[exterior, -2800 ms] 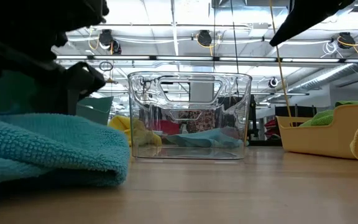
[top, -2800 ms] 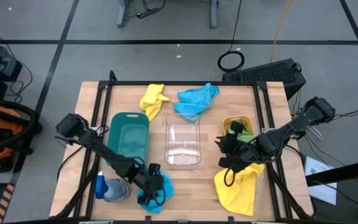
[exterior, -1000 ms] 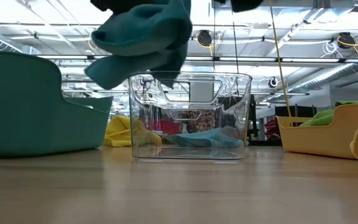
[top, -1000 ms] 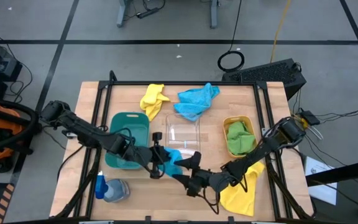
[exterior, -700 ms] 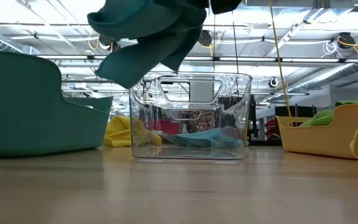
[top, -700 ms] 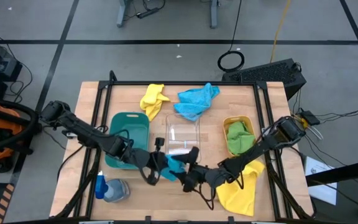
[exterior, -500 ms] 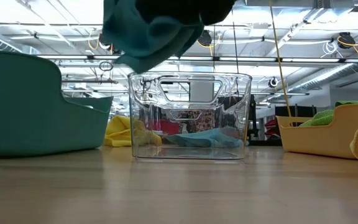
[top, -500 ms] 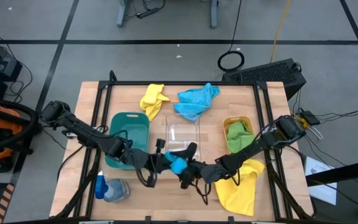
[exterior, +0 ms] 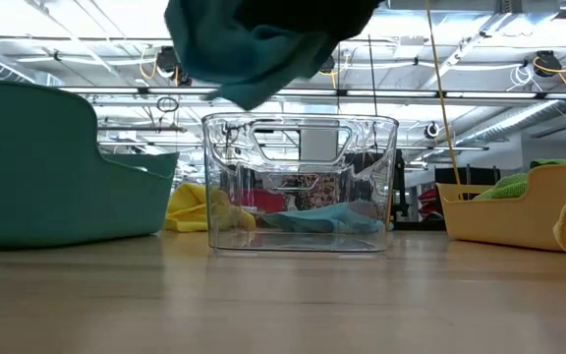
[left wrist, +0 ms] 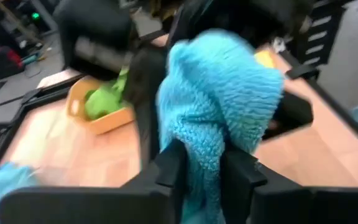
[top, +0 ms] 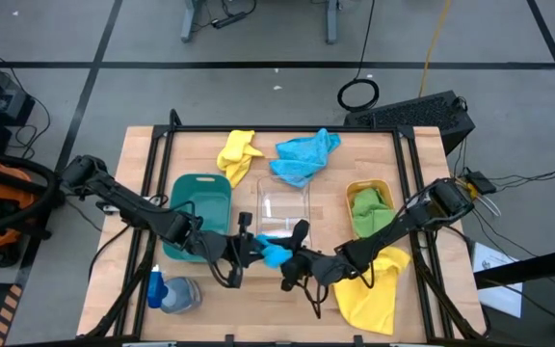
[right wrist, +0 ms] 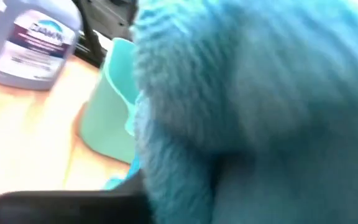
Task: Sort microfiber towel by color & place in baskets
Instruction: Put the bottom blue microfiber towel into the transparent bin
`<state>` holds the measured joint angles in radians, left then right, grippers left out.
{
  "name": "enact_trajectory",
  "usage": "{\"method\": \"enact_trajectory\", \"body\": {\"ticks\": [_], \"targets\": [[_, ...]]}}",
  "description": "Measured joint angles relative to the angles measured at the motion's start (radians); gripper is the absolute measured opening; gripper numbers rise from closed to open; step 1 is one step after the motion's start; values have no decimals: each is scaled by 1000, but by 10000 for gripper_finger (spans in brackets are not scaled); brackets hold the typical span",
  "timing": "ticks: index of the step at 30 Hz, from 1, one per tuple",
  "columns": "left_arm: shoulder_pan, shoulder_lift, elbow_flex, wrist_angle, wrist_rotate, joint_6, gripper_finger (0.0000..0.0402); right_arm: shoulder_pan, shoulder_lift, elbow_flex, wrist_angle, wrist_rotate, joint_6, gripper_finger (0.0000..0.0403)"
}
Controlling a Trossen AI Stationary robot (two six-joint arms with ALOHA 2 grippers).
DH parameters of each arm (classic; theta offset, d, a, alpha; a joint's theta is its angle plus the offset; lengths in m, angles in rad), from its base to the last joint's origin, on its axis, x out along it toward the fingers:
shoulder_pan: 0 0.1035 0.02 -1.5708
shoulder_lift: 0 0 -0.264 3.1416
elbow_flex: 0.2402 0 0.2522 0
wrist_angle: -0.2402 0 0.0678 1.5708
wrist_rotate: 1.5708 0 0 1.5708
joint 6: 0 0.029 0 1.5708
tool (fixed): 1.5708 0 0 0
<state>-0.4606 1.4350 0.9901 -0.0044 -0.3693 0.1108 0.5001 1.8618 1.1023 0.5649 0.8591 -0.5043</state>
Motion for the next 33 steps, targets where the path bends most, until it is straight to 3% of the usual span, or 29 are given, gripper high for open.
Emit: {"method": "enact_trajectory", "body": {"ticks": [4, 8, 15, 19, 26, 30, 33], "targets": [[-1, -22, 2, -47, -22, -37, 129, 29, -43, -1, -30, 70, -59, 20], [-5, -28, 0, -93, -46, -48, 177, 37, -112, -1, -84, 113, -65, 24], [-6, -26, -2, -207, -198, -82, 232, 1, -253, 0, -221, 89, -41, 10], [-7, -26, -2, -271, -211, -127, 237, -79, -319, 1, -328, -54, 106, 13], [-20, -26, -2, -324, -211, -132, 238, -261, -323, 0, -617, -345, 405, 20], [-21, -26, -2, -320, -211, -132, 238, -335, -312, 0, -657, -382, 478, 20], [-21, -26, -2, -318, -211, -131, 238, -389, -309, 0, -670, -521, 490, 20]]}}
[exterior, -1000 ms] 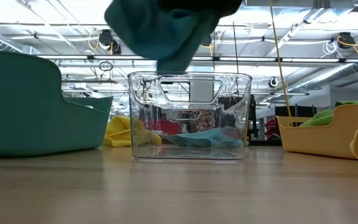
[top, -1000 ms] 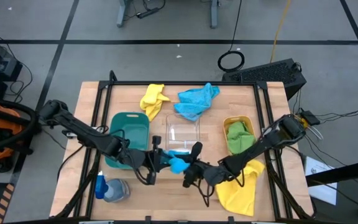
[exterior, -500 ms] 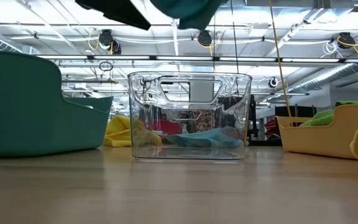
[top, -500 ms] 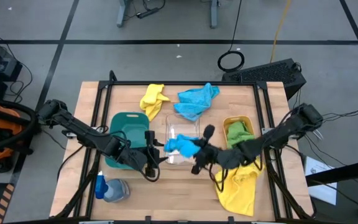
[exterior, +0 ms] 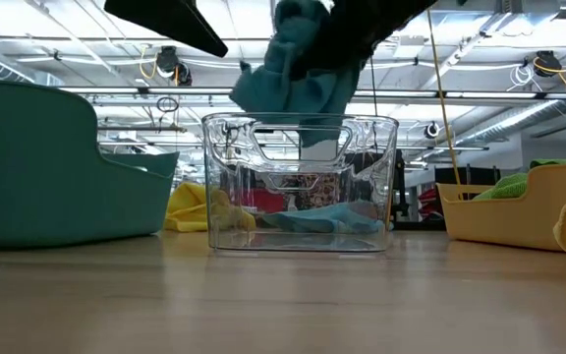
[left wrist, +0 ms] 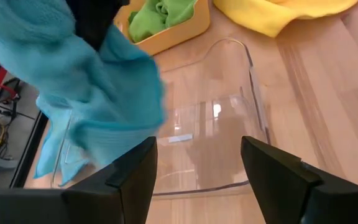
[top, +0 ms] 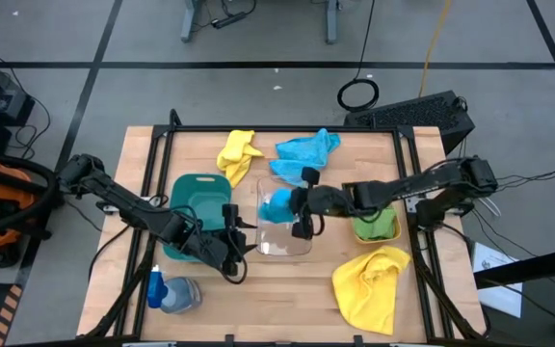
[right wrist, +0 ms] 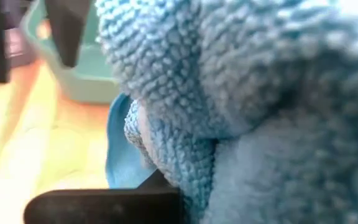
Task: Sort microfiber towel by color & place in baskets
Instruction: Put the bottom blue microfiber towel into the transparent bin
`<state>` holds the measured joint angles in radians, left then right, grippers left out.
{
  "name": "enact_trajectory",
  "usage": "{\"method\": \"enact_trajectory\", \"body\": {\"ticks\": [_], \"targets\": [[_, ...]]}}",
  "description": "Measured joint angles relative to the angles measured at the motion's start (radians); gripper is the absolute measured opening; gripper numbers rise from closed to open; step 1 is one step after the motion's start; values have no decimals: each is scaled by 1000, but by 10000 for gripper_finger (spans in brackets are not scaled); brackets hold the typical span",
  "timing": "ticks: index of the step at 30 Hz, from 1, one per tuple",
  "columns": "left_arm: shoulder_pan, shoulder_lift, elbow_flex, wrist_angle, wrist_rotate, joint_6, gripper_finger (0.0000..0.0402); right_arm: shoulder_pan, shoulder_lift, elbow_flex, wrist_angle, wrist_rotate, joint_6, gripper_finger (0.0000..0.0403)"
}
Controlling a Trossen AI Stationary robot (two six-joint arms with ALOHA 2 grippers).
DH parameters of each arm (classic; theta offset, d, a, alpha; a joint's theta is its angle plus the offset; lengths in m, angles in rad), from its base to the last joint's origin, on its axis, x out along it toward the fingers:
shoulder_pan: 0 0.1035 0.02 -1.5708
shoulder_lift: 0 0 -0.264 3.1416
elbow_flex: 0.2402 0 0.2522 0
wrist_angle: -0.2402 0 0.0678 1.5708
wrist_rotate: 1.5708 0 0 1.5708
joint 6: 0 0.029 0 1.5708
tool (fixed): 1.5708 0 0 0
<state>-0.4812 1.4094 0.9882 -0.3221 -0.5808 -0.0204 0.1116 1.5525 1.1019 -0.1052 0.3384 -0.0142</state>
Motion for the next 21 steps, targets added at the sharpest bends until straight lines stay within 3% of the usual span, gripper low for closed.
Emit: {"method": "enact_trajectory", "body": {"ticks": [7, 14, 21], "targets": [[1, 0, 1, 49, 0, 0, 238, -92, 112, 0, -5, -176, 36, 20], [-12, 0, 1, 55, 0, 0, 238, -99, 212, 0, -3, -189, 58, 27], [-10, 0, 1, 103, 1, 1, 238, -99, 244, -1, -20, -184, 95, 98]]}}
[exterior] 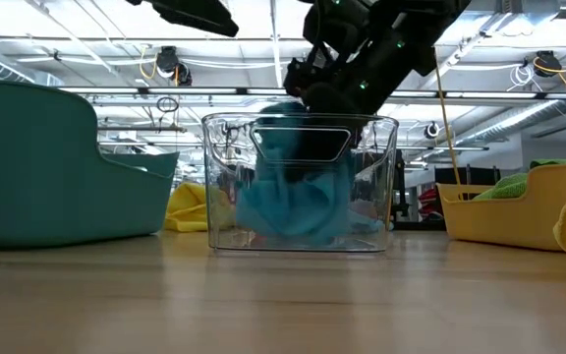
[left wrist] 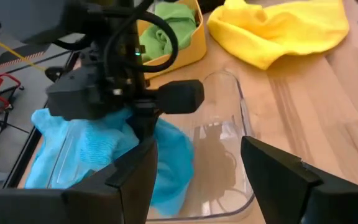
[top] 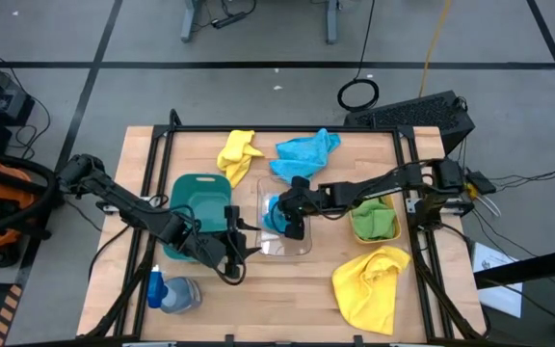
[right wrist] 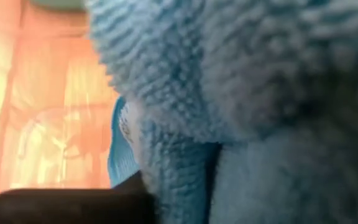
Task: Sort microfiber towel by color & place in baskets
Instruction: Put the bottom blue microfiber towel into the transparent bin
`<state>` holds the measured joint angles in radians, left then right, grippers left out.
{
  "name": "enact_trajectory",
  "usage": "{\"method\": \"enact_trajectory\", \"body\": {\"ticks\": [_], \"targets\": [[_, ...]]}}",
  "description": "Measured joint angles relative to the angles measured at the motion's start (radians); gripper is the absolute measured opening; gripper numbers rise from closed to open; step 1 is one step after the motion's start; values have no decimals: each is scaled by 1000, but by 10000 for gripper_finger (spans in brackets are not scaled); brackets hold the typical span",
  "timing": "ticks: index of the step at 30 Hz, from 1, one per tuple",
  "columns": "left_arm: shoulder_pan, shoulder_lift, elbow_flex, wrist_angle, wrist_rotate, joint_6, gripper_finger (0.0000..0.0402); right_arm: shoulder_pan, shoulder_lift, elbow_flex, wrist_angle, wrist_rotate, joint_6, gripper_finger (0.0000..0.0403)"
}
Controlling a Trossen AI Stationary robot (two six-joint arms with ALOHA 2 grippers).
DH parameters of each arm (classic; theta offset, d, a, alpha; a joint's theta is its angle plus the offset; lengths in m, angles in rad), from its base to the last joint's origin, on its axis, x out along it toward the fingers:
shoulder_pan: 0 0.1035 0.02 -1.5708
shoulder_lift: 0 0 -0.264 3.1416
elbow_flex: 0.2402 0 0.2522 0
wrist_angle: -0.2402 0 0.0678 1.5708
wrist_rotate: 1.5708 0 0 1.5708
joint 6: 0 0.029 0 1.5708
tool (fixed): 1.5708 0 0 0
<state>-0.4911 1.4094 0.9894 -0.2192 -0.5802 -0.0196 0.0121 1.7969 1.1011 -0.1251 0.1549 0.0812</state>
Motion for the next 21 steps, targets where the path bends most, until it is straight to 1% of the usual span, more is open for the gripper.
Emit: {"method": "enact_trajectory", "body": {"ticks": [6, 10, 14, 16, 21], "targets": [[0, 0, 0, 10, 22, 0, 238, 1, -37, 0, -32, 1, 8, 198], [0, 0, 0, 11, 30, -1, 238, -4, -63, 0, -69, -1, 7, 246], [0, 0, 0, 16, 31, -1, 238, -5, -94, 0, -91, -6, 9, 281], [0, 0, 0, 23, 52, -2, 238, -5, -106, 0, -103, -6, 3, 294], [0, 0, 0, 28, 81, -1, 238, -6, -141, 0, -144, 0, -30, 306]]}}
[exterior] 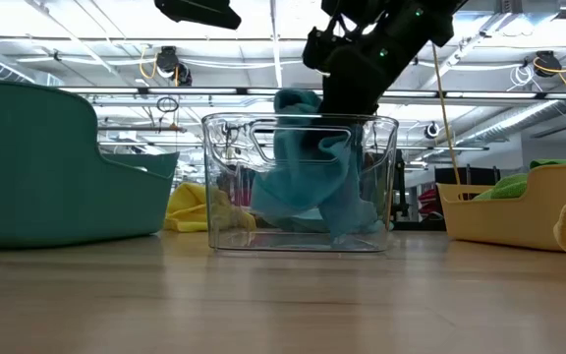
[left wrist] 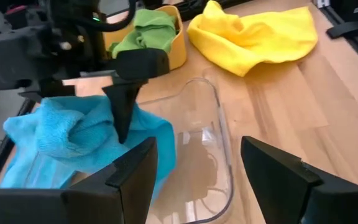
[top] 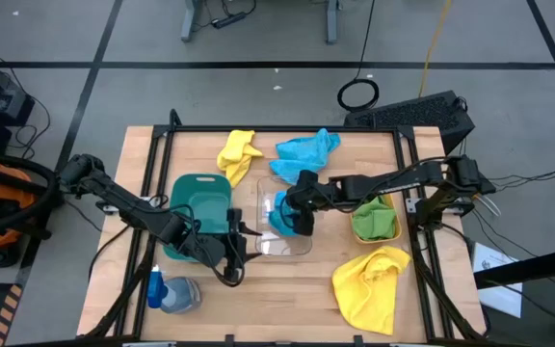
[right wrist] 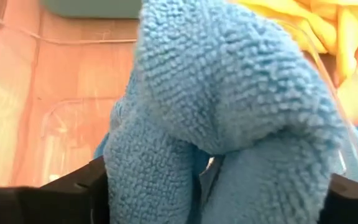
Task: Sort microfiber towel by color & place in baskets
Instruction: Put the bottom blue microfiber towel into the transparent bin
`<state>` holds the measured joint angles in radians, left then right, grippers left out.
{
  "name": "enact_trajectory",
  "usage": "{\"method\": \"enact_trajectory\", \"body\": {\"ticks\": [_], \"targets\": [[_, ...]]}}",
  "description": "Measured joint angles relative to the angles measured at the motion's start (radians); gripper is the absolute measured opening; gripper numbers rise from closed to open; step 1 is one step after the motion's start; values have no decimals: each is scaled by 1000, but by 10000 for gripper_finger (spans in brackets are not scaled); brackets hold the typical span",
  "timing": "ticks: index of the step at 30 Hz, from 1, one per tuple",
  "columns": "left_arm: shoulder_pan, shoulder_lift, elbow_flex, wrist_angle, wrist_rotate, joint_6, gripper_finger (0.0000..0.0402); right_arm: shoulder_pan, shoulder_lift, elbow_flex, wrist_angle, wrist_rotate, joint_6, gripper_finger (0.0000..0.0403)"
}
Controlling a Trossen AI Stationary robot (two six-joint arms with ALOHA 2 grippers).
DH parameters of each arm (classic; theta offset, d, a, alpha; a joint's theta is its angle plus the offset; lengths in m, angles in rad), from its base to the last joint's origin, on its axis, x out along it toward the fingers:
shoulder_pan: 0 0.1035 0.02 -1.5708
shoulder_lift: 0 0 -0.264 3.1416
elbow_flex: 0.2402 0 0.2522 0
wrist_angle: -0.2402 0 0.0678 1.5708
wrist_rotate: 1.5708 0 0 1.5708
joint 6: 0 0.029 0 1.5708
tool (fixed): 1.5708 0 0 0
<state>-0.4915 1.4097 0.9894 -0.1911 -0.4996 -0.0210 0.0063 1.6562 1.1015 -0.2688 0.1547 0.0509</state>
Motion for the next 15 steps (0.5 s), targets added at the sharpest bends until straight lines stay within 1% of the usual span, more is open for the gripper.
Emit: {"method": "enact_trajectory", "body": {"ticks": [4, 7, 8, 13, 15], "targets": [[0, 0, 0, 3, 10, 0, 238, 1, -8, 0, 3, 4, -66, 304], [0, 0, 0, 4, 10, 0, 238, 5, -18, 0, 4, 89, -77, 305], [0, 0, 0, 5, 10, 0, 238, 8, -20, 0, 8, 100, -77, 308], [0, 0, 0, 11, 10, 0, 238, 18, -24, 0, 18, 87, -73, 334], [0, 0, 0, 10, 10, 1, 238, 29, -24, 0, 9, 105, -81, 349]]}}
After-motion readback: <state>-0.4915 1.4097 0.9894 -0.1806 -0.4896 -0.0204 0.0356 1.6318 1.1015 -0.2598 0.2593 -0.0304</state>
